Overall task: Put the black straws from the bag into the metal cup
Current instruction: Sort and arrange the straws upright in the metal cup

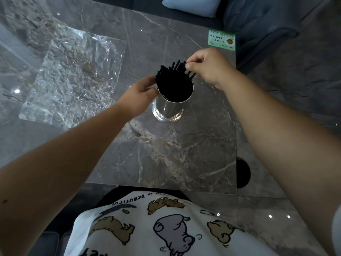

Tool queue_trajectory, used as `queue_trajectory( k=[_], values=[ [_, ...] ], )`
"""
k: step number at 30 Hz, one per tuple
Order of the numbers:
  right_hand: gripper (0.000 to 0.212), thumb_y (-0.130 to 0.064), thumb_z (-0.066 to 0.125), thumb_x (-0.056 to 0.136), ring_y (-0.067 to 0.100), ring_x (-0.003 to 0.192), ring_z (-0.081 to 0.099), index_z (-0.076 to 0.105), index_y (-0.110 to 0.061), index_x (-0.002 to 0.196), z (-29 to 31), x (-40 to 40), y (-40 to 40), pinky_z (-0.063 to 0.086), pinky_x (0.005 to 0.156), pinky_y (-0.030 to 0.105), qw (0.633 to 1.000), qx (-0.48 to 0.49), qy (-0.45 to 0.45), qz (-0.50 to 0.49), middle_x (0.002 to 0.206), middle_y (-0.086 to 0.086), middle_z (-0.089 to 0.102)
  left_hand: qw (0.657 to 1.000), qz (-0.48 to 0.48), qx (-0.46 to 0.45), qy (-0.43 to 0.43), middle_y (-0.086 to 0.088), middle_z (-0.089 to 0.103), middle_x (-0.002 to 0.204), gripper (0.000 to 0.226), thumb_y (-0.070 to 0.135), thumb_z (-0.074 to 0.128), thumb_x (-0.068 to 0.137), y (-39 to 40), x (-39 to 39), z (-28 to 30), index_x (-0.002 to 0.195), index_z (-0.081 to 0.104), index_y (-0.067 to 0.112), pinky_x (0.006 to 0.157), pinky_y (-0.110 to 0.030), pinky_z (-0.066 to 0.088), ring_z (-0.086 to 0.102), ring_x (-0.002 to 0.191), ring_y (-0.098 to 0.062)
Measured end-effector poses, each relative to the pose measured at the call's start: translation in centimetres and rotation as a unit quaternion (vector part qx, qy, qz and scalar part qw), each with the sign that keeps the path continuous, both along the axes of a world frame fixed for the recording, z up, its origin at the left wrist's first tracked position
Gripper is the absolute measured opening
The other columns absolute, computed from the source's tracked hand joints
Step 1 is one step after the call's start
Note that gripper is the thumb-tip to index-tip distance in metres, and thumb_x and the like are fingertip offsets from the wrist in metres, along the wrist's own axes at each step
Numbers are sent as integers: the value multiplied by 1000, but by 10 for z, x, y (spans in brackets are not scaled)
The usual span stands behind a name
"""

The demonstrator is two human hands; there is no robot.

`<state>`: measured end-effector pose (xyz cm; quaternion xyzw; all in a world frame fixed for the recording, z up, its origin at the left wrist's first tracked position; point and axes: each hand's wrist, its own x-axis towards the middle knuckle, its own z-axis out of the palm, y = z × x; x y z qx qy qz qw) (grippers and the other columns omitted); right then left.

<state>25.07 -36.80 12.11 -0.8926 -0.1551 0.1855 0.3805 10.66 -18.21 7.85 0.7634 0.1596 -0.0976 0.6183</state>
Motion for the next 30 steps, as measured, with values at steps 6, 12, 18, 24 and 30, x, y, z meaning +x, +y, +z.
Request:
queue_trajectory(
  k=[6,12,18,24,30],
  values=[
    [11,-23,66,85,-6,59,56,69,-33,82,44,14,-21,47,64,20,994,75,-63,-39,70,-14,66,997,61,32,-21,-1,60,130,48,13,46,90,11,-3,16,137,53,21,105,-34,44,57,118,-13],
    [10,-37,60,85,-4,72,58,59,-27,86,108,29,-37,44,73,15,977,211,-38,-8,71,-23,66,980,89,53,-168,8,66,113,32,19,52,96,5,17,72,126,62,16,88,-9,44,61,98,7],
    [5,-19,67,83,3,67,59,67,-17,88,102,-8,14,47,63,20,974,221,16,51,79,-7,68,980,-67,-18,-186,-6,69,96,16,15,48,100,-18,20,92,111,60,18,76,-28,54,68,81,-12],
    [8,-18,64,87,1,58,55,71,-22,87,61,-3,-4,44,54,19,979,183,-3,-87,75,-4,68,983,79,-124,-113,4,63,70,15,12,46,100,4,-3,57,98,61,14,56,-24,45,54,57,-10],
    [5,-27,71,84,-9,61,58,70,-32,84,9,-1,-16,45,64,17,996,21,47,-70,78,-15,67,964,189,-180,-48,4,62,70,11,16,51,97,22,-26,27,98,63,13,56,-26,42,50,58,-11]
  ],
)
